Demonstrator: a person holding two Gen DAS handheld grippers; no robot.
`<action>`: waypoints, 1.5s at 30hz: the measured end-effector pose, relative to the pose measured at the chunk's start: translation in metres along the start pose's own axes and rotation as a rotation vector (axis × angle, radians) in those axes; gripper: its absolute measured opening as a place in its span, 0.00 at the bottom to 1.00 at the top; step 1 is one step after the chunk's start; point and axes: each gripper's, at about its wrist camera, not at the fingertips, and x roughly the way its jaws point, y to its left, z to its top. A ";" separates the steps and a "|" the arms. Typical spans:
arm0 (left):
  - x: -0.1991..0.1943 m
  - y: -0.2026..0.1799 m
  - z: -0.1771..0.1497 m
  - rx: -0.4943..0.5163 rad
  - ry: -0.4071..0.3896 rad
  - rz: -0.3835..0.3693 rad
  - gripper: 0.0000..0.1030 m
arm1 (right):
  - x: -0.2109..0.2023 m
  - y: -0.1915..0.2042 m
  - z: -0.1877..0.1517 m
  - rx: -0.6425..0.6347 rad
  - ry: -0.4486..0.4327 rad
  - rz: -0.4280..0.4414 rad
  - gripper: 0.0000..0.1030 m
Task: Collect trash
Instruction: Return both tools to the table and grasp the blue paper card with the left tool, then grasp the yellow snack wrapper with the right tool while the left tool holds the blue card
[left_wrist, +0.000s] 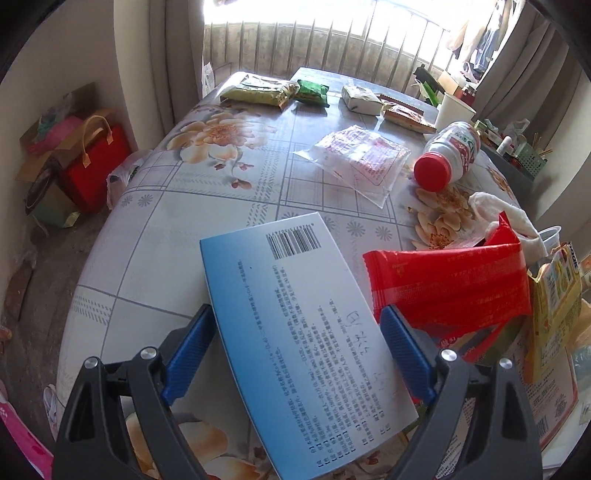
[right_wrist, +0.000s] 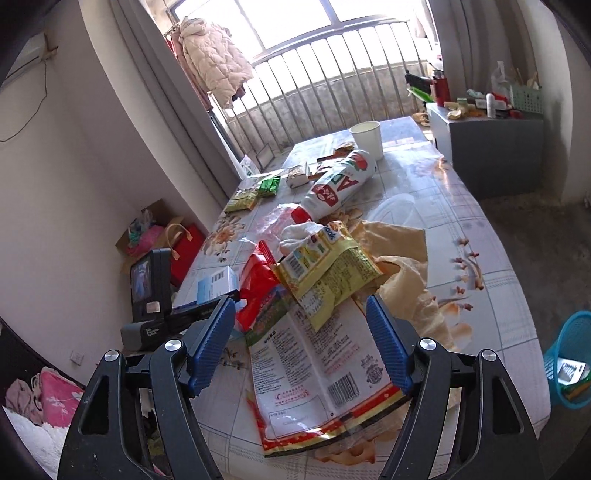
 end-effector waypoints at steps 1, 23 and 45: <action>0.000 0.001 -0.001 0.008 -0.006 -0.001 0.84 | 0.002 0.001 0.003 0.016 0.012 0.030 0.68; -0.017 0.023 -0.019 0.120 -0.045 -0.124 0.77 | 0.102 -0.011 0.058 -0.199 0.292 -0.043 0.41; -0.031 0.037 -0.022 0.072 -0.079 -0.130 0.76 | 0.087 0.002 0.050 -0.260 0.274 -0.057 0.48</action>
